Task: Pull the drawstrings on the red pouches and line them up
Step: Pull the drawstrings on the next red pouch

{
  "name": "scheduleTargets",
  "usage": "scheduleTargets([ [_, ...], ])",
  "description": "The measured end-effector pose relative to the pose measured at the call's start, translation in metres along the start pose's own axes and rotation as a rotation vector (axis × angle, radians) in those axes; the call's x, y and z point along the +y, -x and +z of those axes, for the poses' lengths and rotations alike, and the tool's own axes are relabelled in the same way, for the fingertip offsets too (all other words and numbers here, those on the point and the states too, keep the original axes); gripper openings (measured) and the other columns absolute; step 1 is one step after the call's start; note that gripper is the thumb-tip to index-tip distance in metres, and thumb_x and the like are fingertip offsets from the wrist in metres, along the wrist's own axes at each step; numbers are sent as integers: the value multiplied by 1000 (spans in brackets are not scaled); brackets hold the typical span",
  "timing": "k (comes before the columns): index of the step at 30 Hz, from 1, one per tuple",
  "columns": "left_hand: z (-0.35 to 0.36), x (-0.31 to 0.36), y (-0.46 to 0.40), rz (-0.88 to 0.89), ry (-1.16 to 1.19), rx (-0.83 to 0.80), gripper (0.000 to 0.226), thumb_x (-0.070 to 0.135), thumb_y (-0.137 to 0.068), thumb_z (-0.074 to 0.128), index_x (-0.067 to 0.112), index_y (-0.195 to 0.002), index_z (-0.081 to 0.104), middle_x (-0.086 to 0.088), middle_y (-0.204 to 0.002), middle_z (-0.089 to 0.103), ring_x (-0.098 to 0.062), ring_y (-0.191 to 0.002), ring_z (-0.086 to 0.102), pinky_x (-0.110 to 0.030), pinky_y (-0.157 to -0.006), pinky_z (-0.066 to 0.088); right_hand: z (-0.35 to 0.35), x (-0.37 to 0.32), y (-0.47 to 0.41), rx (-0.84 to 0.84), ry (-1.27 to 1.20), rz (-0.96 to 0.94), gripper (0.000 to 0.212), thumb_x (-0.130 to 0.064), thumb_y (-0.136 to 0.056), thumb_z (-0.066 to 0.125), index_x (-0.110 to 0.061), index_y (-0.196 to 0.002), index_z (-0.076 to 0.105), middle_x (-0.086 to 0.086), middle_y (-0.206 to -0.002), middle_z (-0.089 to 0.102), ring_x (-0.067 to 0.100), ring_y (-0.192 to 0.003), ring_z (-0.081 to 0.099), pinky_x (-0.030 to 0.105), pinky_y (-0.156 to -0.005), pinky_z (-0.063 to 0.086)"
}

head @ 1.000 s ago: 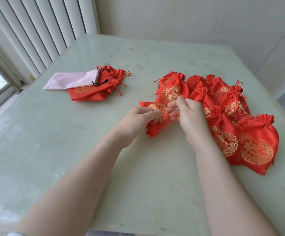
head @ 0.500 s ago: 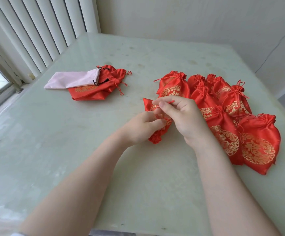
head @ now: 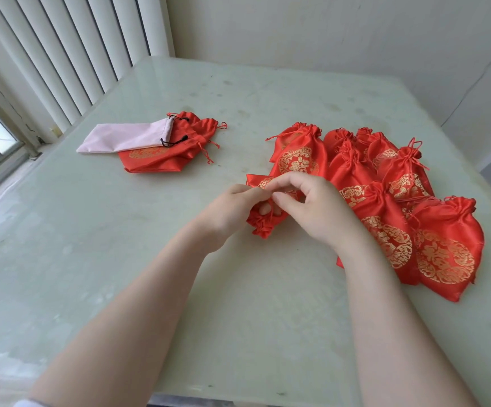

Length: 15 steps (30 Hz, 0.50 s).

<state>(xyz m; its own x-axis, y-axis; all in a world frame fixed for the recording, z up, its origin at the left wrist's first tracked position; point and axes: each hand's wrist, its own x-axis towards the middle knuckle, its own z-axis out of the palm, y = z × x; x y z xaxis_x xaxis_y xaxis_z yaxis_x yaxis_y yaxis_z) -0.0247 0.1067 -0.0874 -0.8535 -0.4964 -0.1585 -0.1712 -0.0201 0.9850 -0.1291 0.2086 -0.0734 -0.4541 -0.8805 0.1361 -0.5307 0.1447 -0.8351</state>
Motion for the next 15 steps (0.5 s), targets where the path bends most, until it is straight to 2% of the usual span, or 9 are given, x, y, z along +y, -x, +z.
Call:
scheduleTargets([
  [4, -1, -1, -2, -13, 11, 31, 43, 15, -95, 43, 9, -52, 51, -1, -63, 63, -18, -63, 52, -23, -58, 42, -10, 7, 0, 24, 172, 5, 9, -16, -86, 62, -19, -78, 66, -2, -79, 68, 14, -76, 60, 19, -72, 43],
  [7, 0, -2, -2, -13, -2, 2, 40, 16, -96, 43, 0, -63, 58, 2, -62, 64, -18, -63, 51, -32, -69, 41, -12, 7, 0, 116, 119, 10, 14, -22, -89, 60, -17, -76, 63, -8, -73, 64, 2, -69, 56, 12, -68, 39],
  [9, 0, -2, -2, -19, -9, -4, 40, 20, -95, 46, -13, -80, 61, 8, -57, 62, -19, -65, 51, -35, -76, 41, -11, 6, 0, 116, 35, 15, 18, -22, -91, 57, -14, -75, 60, -10, -65, 61, 0, -62, 53, 16, -67, 41],
  [10, 0, -2, -2, -22, -1, -4, 41, 25, -92, 50, -14, -83, 62, 8, -57, 61, -20, -69, 51, -37, -77, 40, -10, 4, 0, 99, -2, 15, 19, -21, -91, 56, -14, -74, 59, -10, -59, 58, 2, -58, 51, 21, -66, 41],
  [12, -2, -2, -2, -26, 39, -5, 37, 31, -84, 54, -1, -70, 66, 2, -62, 61, -24, -75, 50, -38, -76, 40, -9, 0, 2, 50, -90, -1, 19, -18, -92, 55, -15, -73, 57, -10, -52, 53, 8, -54, 46, 28, -62, 40],
  [13, -3, -2, -2, -29, 71, -3, 34, 29, -86, 55, 5, -64, 64, -1, -64, 60, -24, -75, 51, -36, -74, 41, -9, -2, 2, 19, -148, -5, 19, -15, -92, 56, -16, -72, 57, -11, -51, 54, 8, -52, 44, 27, -58, 39],
  [15, -3, -1, -2, -40, 143, 7, 31, 19, -93, 52, 9, -65, 62, 0, -63, 61, -17, -67, 55, -27, -67, 45, -10, -5, 4, -57, -234, -6, 18, -9, -89, 58, -14, -72, 60, -3, -55, 60, 7, -50, 41, 18, -52, 33],
])
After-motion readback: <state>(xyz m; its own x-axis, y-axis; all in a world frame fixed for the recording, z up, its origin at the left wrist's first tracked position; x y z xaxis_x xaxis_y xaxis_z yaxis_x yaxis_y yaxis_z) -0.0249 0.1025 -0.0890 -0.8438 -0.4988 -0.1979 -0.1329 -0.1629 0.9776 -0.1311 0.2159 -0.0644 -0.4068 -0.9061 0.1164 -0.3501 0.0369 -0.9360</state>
